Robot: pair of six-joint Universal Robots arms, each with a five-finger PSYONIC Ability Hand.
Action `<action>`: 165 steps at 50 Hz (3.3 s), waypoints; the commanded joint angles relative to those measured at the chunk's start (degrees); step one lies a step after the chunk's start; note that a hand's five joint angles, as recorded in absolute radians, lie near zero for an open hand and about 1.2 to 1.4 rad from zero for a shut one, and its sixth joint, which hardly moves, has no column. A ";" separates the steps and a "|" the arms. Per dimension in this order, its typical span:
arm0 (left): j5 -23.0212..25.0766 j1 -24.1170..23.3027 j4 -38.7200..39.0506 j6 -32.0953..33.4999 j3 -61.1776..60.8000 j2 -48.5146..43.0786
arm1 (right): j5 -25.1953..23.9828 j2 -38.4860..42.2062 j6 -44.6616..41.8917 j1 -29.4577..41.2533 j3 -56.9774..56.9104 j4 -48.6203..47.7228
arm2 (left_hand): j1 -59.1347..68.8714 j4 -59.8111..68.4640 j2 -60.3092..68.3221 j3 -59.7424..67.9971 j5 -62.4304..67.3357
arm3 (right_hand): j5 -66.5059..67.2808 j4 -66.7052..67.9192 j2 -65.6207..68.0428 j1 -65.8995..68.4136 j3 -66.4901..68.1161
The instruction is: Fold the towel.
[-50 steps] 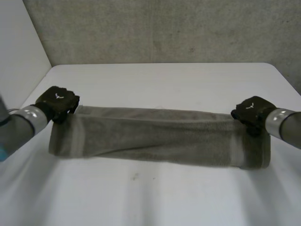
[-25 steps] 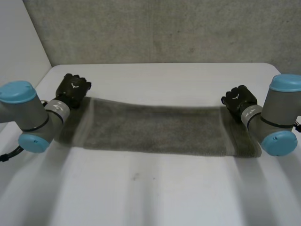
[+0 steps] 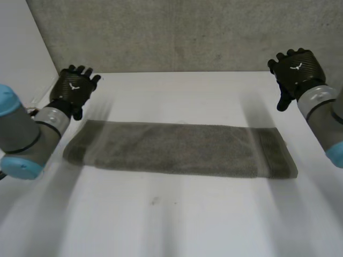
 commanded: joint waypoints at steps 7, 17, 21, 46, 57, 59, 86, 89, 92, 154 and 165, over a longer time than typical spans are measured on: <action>0.40 2.04 -5.67 -21.93 -15.09 18.17 | -2.13 -9.18 2.49 -3.80 16.06 9.21 | -0.63 -0.44 -0.24 -0.31 -1.79 | -4.12 -3.54 -3.73 -2.63 -2.28; 0.66 2.13 -12.54 -26.52 -18.96 20.90 | -8.55 -8.83 2.75 -8.99 24.16 7.02 | -0.63 -0.44 -0.24 -0.31 -1.79 | -2.69 -2.11 -2.30 -1.21 -0.85; 0.58 1.78 -12.54 -26.61 -20.19 20.99 | -11.27 -6.91 2.75 -10.65 26.53 2.90 | -0.63 -0.44 -0.24 -0.31 -1.79 | 0.99 1.57 1.38 2.47 2.82; 0.58 0.81 -12.10 -26.69 -21.78 20.29 | -12.24 1.36 1.70 -11.98 26.71 -0.81 | -0.63 -0.44 -0.24 -0.31 -1.79 | 32.13 32.71 32.52 33.61 33.97; 0.58 0.81 -12.10 -26.69 -22.22 20.29 | -11.18 2.07 1.17 -14.53 25.83 -5.02 | -0.63 -0.44 -0.24 -0.31 -1.79 | 65.88 66.46 66.27 67.37 67.72; 0.58 0.81 -12.10 -26.69 -22.30 20.38 | -10.92 2.77 -0.58 -15.75 24.96 -5.64 | -0.63 -0.44 -0.24 -0.31 -1.79 | 65.88 66.46 66.27 67.37 67.72; 0.49 1.25 -12.10 -26.69 -22.83 22.04 | -5.74 -3.64 -8.70 -19.84 7.30 0.43 | -0.63 -0.44 -0.24 -0.31 -1.79 | 65.88 66.46 66.27 67.37 67.72; 0.49 1.25 -12.10 -26.69 -22.83 22.31 | -5.82 -4.35 -5.53 -12.54 5.36 0.43 | -0.63 -0.44 -0.24 -0.31 -1.79 | 65.88 66.46 66.27 67.37 67.72; 0.40 1.25 -12.19 -26.69 -22.83 22.49 | -5.91 -4.26 -4.19 -8.37 4.74 0.16 | -0.63 -0.44 -0.24 -0.31 -1.79 | 65.88 66.46 66.27 67.37 67.72; -10.32 -22.92 -9.91 -26.52 -3.14 0.78 | -13.12 -3.91 5.83 -5.30 34.18 -7.48 | -0.63 -0.44 -0.24 -0.31 -1.79 | 42.39 42.97 42.78 43.87 44.23; -10.32 -22.21 -9.91 -26.52 -9.12 6.40 | -10.22 -1.89 2.75 -3.89 26.27 -8.89 | -0.63 -0.44 -0.24 -0.31 -1.79 | 65.88 66.46 66.27 67.37 67.72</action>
